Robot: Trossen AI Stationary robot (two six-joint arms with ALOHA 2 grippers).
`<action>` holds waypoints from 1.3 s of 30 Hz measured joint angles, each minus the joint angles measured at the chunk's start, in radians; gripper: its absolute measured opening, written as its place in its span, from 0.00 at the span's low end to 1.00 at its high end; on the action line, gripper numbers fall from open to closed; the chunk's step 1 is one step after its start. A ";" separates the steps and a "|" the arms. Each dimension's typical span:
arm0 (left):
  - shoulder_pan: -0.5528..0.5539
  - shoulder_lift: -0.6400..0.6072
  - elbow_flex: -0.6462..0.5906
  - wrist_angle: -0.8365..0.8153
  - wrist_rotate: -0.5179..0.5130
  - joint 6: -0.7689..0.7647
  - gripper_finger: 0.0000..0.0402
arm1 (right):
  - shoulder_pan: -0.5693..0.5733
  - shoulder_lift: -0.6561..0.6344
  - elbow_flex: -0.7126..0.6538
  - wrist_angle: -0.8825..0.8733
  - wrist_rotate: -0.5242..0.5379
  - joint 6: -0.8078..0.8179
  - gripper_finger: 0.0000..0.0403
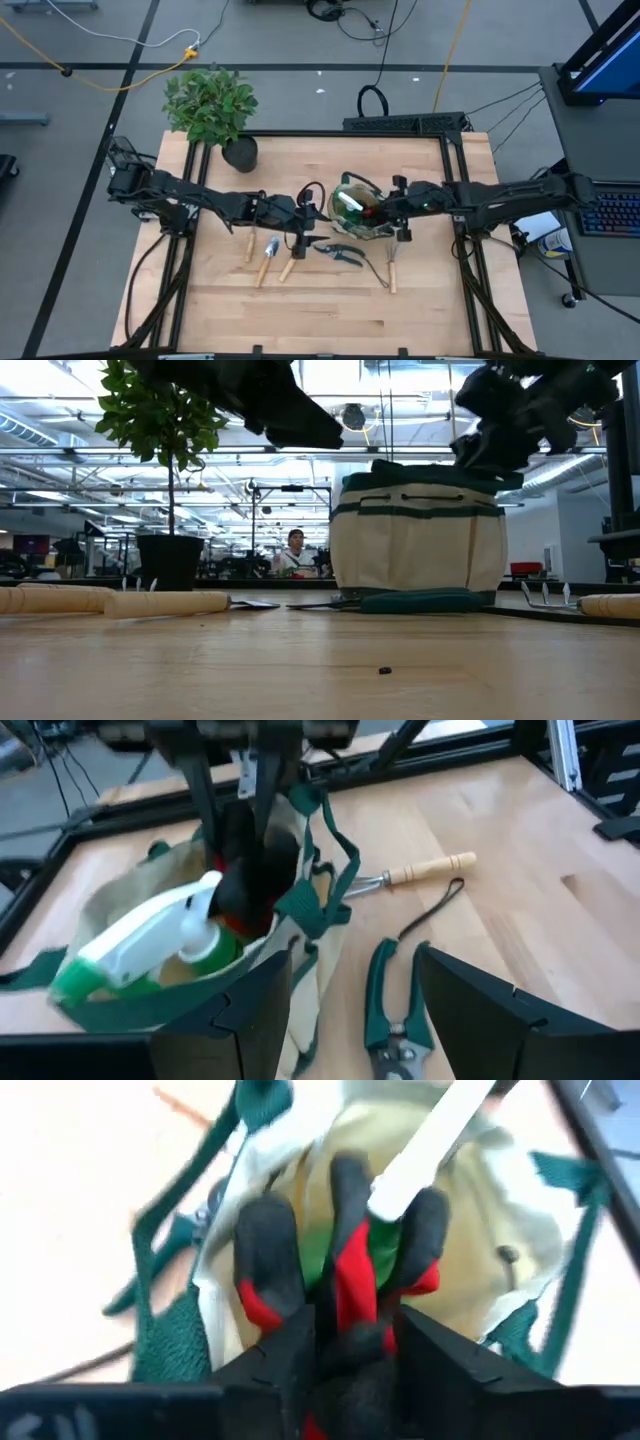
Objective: Pick & Place Garden tools in Gardening bag
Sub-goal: Put the gloves into the gardening bag, then put the right trowel into the gardening bag
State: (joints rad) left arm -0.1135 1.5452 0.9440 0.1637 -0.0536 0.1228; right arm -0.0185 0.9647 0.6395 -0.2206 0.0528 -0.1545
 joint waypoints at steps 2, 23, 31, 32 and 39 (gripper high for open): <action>0.000 -0.026 0.000 -0.030 0.000 -0.037 0.56 | 0.000 -0.049 0.000 -0.001 0.000 0.012 0.38; -0.005 -0.168 -0.001 -0.433 -0.061 -0.191 0.56 | 0.284 -0.159 -0.119 -0.039 -0.082 0.682 0.42; -0.005 -0.166 -0.001 -0.444 -0.064 -0.228 0.56 | 0.427 -0.122 -0.223 -0.037 -0.024 1.008 0.42; -0.005 -0.161 0.000 -0.444 -0.072 -0.235 0.56 | 0.439 -0.109 -0.238 -0.029 -0.016 1.043 0.42; -0.009 -0.156 0.000 -0.495 -0.105 -0.384 0.56 | 0.500 -0.030 -0.298 0.173 0.007 1.119 0.42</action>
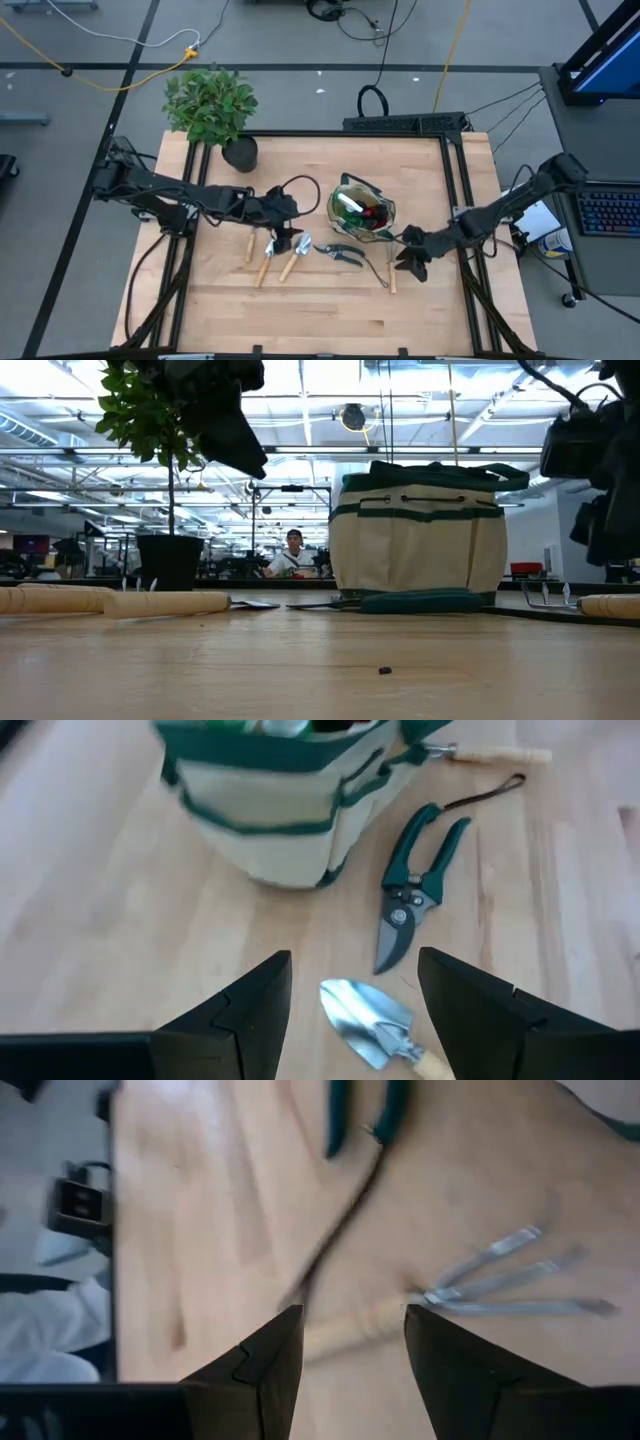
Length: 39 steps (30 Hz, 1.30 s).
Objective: Pick & Place Garden tools in Gardening bag
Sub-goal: Put the right trowel into the gardening bag
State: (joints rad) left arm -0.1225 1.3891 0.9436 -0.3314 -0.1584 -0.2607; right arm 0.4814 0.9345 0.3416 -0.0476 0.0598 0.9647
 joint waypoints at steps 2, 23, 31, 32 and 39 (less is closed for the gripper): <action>-0.007 0.000 0.000 -0.004 0.000 -0.090 0.56 | 0.009 0.018 0.000 0.030 0.019 -0.005 0.42; -0.181 0.341 -0.026 -0.011 0.059 -0.645 0.56 | 0.018 0.047 0.000 0.089 0.097 -0.095 0.42; -0.206 0.369 -0.024 0.006 0.015 -0.607 0.50 | 0.018 0.048 0.000 0.089 0.103 -0.124 0.42; -0.206 0.369 -0.024 0.004 0.013 -0.607 0.47 | 0.018 0.048 0.000 0.089 0.103 -0.123 0.42; -0.183 0.363 -0.025 0.007 0.021 -0.604 0.16 | 0.018 0.047 0.000 0.089 0.105 -0.124 0.42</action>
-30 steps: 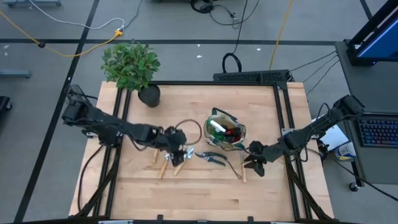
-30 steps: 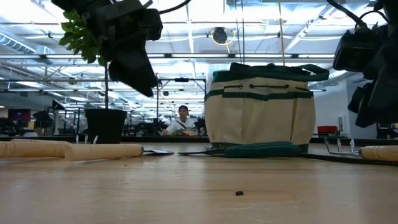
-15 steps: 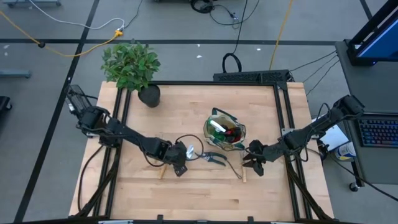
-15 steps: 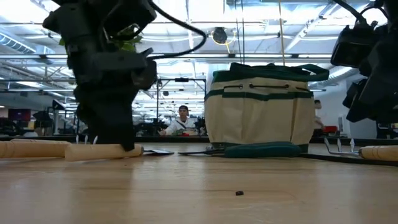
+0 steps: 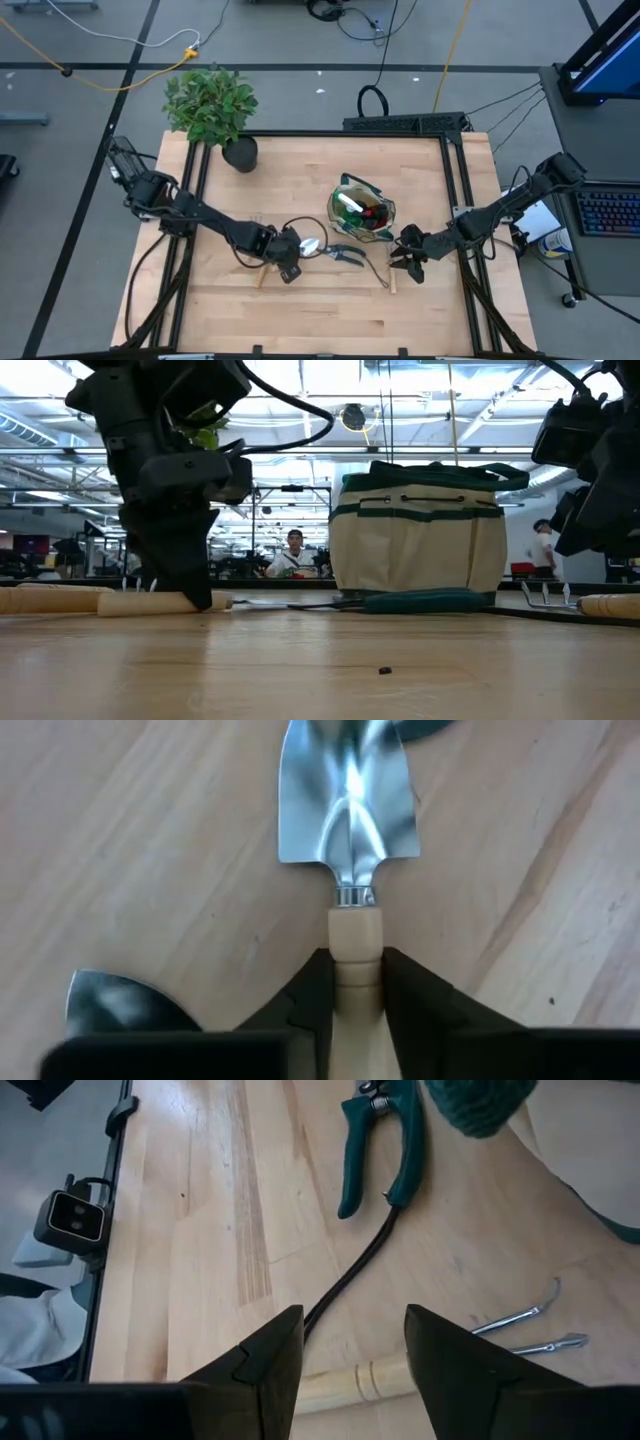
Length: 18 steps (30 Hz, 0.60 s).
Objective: Pick & Place Garden tools in Gardening bag
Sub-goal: Put the right trowel into the gardening bag
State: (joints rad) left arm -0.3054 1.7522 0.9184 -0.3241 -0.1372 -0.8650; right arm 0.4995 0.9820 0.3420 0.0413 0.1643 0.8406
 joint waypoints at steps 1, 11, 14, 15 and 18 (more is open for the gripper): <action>0.003 -0.008 0.000 0.000 0.002 0.011 0.16 | 0.000 0.000 0.000 0.000 0.000 -0.001 0.42; 0.003 -0.233 0.000 0.021 -0.081 0.217 0.16 | 0.000 0.000 0.000 0.152 0.044 -0.138 0.42; -0.001 -0.316 0.017 0.068 -0.090 0.348 0.16 | -0.001 0.000 0.000 0.255 0.049 -0.217 0.42; -0.003 -0.338 0.021 0.082 -0.099 0.391 0.16 | -0.001 0.000 0.001 0.291 0.050 -0.239 0.42; -0.005 -0.384 0.046 0.137 -0.111 0.548 0.16 | -0.001 0.000 0.001 0.381 0.053 -0.296 0.42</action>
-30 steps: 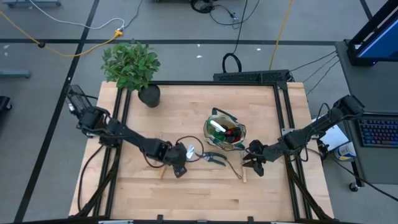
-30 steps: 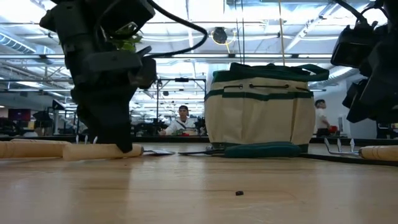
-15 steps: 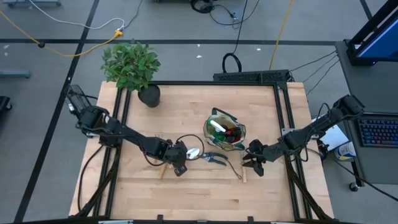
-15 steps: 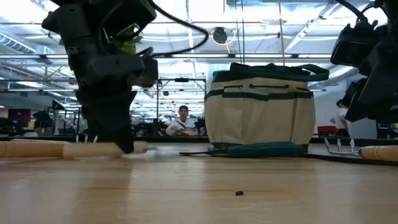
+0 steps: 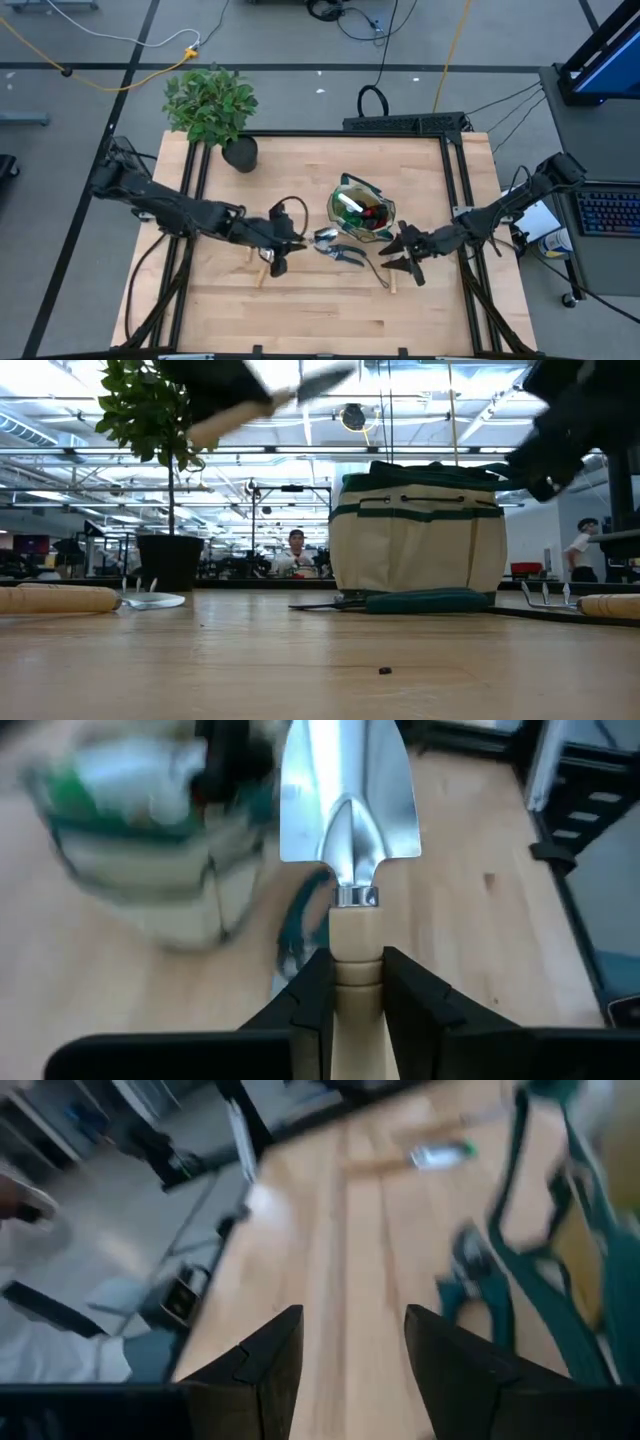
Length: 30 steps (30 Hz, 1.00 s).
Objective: Pick & Place Garden tools in Gardening bag
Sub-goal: Put the right trowel into the gardening bag
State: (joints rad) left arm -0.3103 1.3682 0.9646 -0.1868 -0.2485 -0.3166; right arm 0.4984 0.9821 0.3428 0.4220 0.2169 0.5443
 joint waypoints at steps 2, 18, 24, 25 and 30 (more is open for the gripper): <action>0.003 -0.013 0.028 0.002 -0.028 0.106 0.16 | 0.000 0.000 0.000 0.041 0.000 -0.034 0.42; 0.110 0.201 0.403 -0.225 -0.169 0.817 0.16 | -0.002 0.000 0.000 0.043 0.097 -0.092 0.42; 0.127 0.350 0.524 -0.192 -0.433 1.153 0.16 | -0.002 0.000 0.000 0.032 0.099 -0.094 0.42; 0.129 0.376 0.535 -0.193 -0.449 1.227 0.16 | -0.002 0.001 0.000 0.029 0.100 -0.097 0.42; 0.118 0.493 0.551 -0.091 -0.604 1.534 0.16 | -0.002 0.014 0.000 -0.014 0.103 -0.136 0.42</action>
State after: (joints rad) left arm -0.1923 1.8611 1.5158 -0.2782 -0.8523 1.2179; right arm 0.4969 0.9962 0.3423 0.4079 0.3195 0.4085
